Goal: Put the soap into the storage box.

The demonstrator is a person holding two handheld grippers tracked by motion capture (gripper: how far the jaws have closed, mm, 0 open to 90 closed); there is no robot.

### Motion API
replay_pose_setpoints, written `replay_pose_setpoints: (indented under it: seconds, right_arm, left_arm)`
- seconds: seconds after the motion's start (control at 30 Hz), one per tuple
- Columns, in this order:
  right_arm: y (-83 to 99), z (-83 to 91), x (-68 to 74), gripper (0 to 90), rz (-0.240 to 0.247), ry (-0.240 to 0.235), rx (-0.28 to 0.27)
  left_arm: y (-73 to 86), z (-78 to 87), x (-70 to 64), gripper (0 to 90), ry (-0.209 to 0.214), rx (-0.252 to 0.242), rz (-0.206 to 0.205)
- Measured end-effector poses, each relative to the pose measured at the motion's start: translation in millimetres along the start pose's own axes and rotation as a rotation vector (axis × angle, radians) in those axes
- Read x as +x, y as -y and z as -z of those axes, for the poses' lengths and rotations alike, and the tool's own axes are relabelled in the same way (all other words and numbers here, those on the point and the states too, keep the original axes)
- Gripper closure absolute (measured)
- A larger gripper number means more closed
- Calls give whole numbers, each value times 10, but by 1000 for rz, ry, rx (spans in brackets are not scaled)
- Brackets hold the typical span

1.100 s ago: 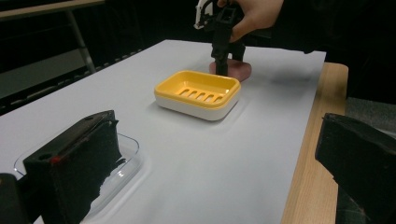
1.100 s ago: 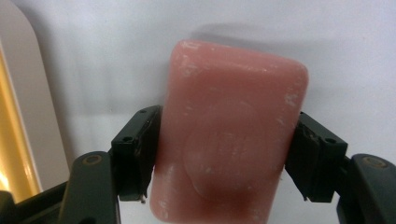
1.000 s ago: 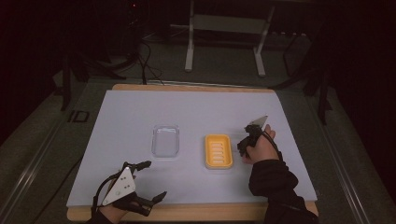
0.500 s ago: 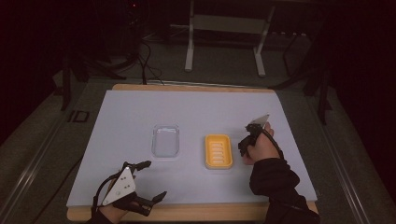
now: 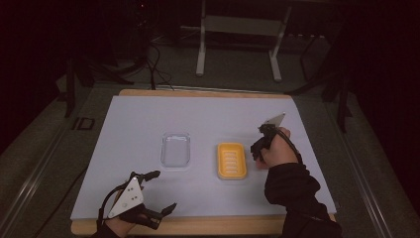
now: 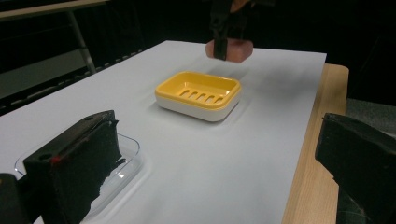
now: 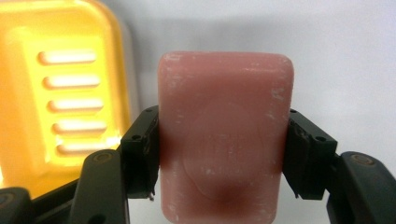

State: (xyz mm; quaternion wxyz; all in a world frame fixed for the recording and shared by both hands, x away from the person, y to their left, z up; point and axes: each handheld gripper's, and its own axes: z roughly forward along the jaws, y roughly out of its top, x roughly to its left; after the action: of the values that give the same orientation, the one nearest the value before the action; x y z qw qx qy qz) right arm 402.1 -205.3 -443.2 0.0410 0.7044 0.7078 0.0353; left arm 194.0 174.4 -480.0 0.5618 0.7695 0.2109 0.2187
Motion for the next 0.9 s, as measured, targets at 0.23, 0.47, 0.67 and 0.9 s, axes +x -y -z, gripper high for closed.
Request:
replay_pose_setpoints:
  seconds: [0.23,0.47,0.67,0.9]
  right_arm:
    - [24,260,149,375,20,-25,-61]
    - [66,435,395,375,54,-56,-85]
    - [94,464,612,376,80,-102,-88]
    - [107,299,821,375,108,-136,-78]
  left_arm:
    - [-1,0,2,5,1,-3,4]
    - [-2,4,0,5,0,-4,4]
    - [-4,9,-2,5,2,-7,3]
    - [-5,16,-2,6,2,-9,2]
